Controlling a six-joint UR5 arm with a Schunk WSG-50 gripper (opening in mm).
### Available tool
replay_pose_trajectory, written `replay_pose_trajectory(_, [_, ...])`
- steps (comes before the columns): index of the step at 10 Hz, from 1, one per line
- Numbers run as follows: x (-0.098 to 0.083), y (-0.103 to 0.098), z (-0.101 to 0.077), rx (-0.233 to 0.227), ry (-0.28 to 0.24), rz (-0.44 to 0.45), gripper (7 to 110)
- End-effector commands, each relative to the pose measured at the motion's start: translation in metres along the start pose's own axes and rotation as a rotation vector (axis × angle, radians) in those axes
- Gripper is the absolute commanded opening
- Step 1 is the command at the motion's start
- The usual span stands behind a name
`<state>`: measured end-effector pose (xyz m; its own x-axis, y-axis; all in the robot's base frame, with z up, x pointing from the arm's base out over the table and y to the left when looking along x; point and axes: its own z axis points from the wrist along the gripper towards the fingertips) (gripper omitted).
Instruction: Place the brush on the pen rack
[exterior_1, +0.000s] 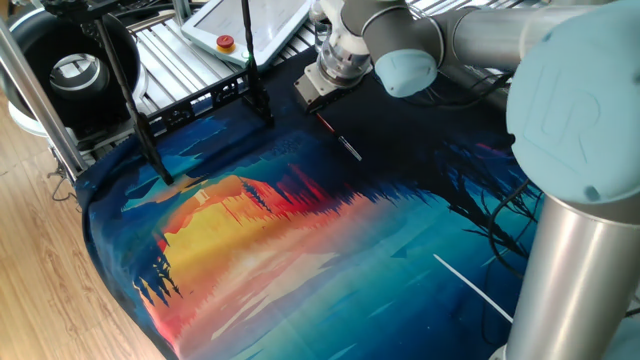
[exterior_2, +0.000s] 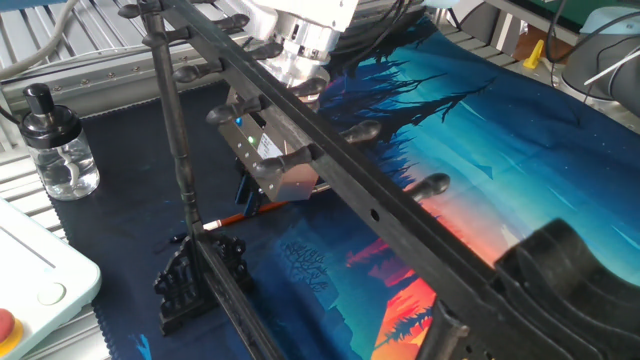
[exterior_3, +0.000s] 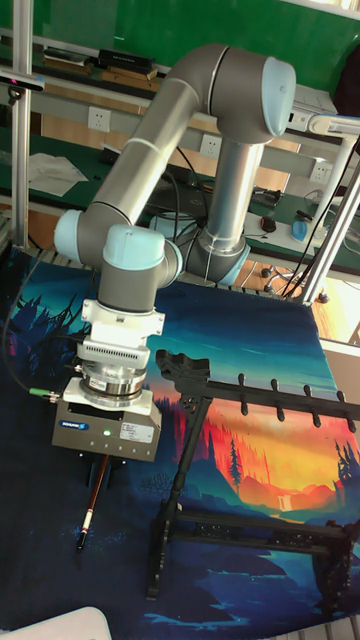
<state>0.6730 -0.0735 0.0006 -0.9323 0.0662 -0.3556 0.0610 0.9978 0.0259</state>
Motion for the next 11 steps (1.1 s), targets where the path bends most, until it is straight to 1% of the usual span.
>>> replay_pose_trajectory(1, [-0.006,-0.004,0.004,-0.012,-0.051,0.031,22])
replay_pose_trajectory(2, [-0.01,-0.003,0.004,-0.023,-0.073,0.026,22])
replay_pose_trajectory(3, [-0.01,-0.003,0.004,-0.031,-0.082,0.023,22])
replay_pose_trajectory(5, [-0.003,-0.001,0.006,-0.033,-0.079,0.008,22])
replay_pose_trajectory(8, [0.006,0.0,0.012,-0.012,-0.075,0.012,22])
replay_pose_trajectory(11, [0.012,-0.005,0.008,-0.008,-0.06,0.008,22])
